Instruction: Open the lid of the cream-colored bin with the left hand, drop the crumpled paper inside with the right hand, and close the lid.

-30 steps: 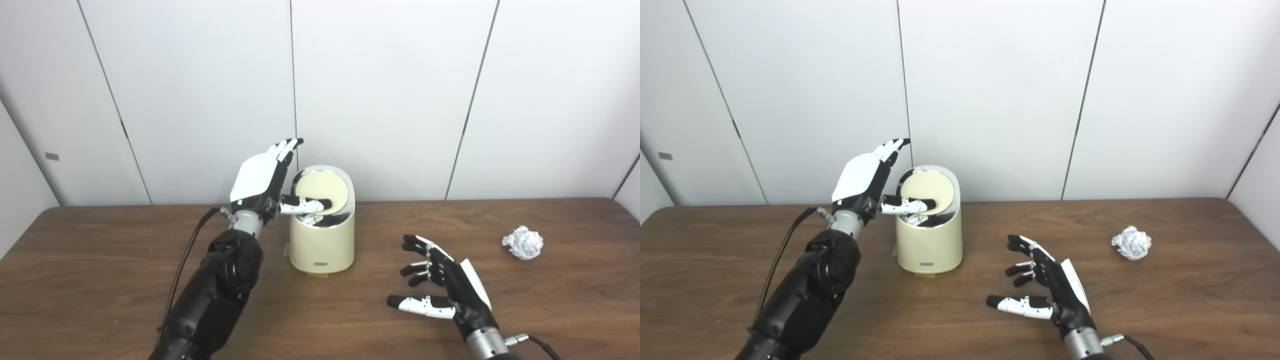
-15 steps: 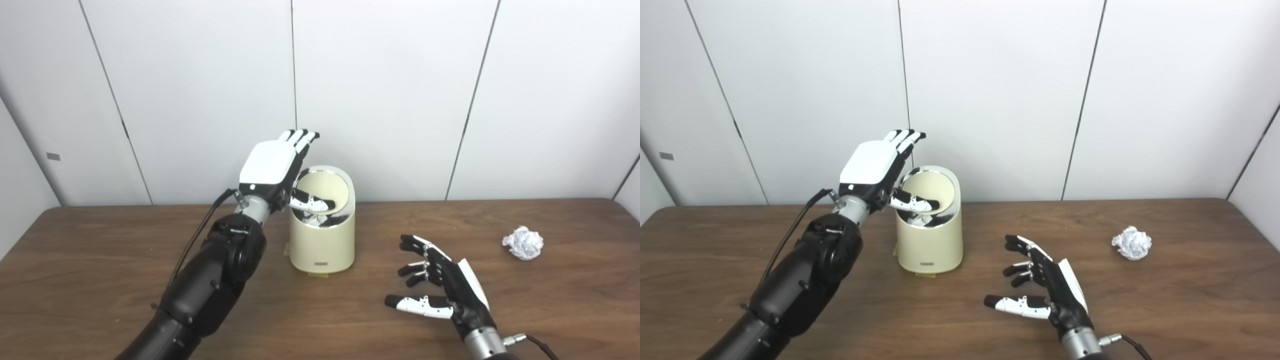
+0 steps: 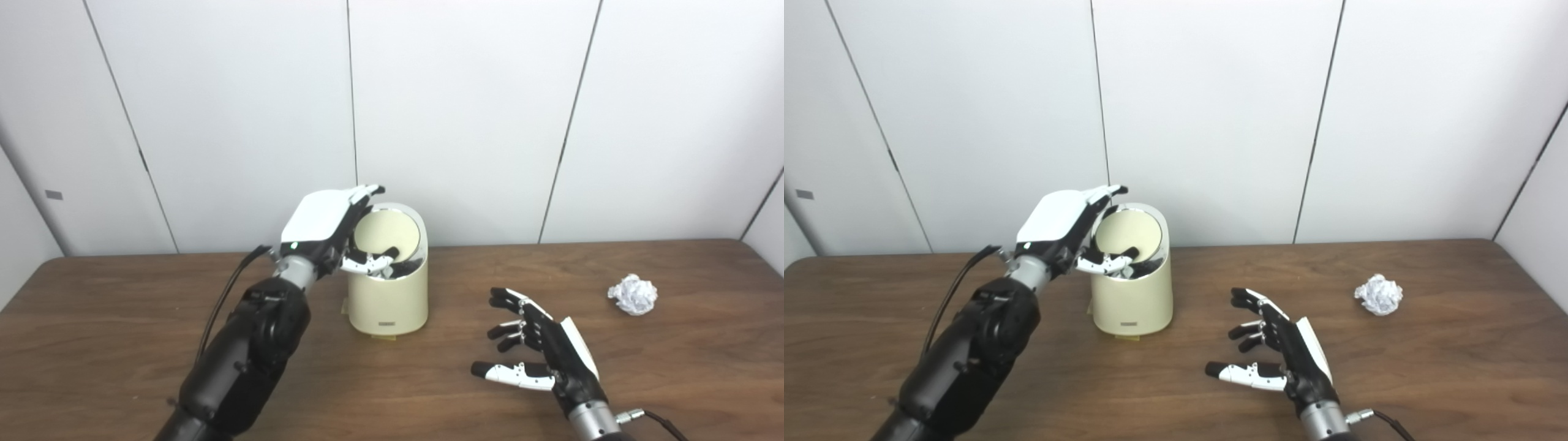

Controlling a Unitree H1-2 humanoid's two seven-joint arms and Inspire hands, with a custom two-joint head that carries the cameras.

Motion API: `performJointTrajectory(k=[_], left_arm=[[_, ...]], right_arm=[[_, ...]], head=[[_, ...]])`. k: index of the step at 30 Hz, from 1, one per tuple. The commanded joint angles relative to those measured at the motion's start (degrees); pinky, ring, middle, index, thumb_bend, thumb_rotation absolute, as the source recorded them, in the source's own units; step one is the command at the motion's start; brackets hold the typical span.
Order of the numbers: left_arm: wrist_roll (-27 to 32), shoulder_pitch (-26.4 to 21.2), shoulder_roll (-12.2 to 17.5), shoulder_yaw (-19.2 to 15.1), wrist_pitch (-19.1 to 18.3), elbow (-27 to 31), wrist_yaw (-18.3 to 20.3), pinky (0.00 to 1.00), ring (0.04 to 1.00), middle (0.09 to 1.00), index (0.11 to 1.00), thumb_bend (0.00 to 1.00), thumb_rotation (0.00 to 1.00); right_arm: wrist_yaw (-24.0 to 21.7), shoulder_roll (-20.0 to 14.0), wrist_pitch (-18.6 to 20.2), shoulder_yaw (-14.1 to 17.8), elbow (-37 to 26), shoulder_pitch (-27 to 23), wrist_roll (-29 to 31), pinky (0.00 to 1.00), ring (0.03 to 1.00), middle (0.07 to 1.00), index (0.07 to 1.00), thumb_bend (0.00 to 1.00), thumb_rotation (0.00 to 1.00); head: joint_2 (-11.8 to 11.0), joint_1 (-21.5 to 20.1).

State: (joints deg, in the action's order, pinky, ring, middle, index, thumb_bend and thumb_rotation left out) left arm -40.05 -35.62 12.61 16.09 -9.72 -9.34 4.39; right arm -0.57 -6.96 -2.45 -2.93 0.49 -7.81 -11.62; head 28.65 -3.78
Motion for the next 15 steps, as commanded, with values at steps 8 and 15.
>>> performJointTrajectory(k=[8, 15], left_arm=[[17.92, 2.68, -2.78, -11.86, 4.03, 7.00, -2.97, 0.80, 0.880, 0.861, 0.883, 0.74, 0.19], [31.82, 10.41, -3.70, -17.38, 6.47, 9.97, -0.11, 0.72, 0.851, 0.860, 0.880, 0.70, 0.16]], right_arm=[[0.40, -0.56, -2.12, 0.28, -1.52, -2.27, -0.31, 0.50, 0.605, 0.814, 0.828, 0.75, 0.21], [-0.07, -0.67, -2.05, 0.48, -1.71, -2.06, 0.69, 0.50, 0.608, 0.813, 0.830, 0.75, 0.20]], head=[[-0.01, 0.36], [0.20, 0.51]])
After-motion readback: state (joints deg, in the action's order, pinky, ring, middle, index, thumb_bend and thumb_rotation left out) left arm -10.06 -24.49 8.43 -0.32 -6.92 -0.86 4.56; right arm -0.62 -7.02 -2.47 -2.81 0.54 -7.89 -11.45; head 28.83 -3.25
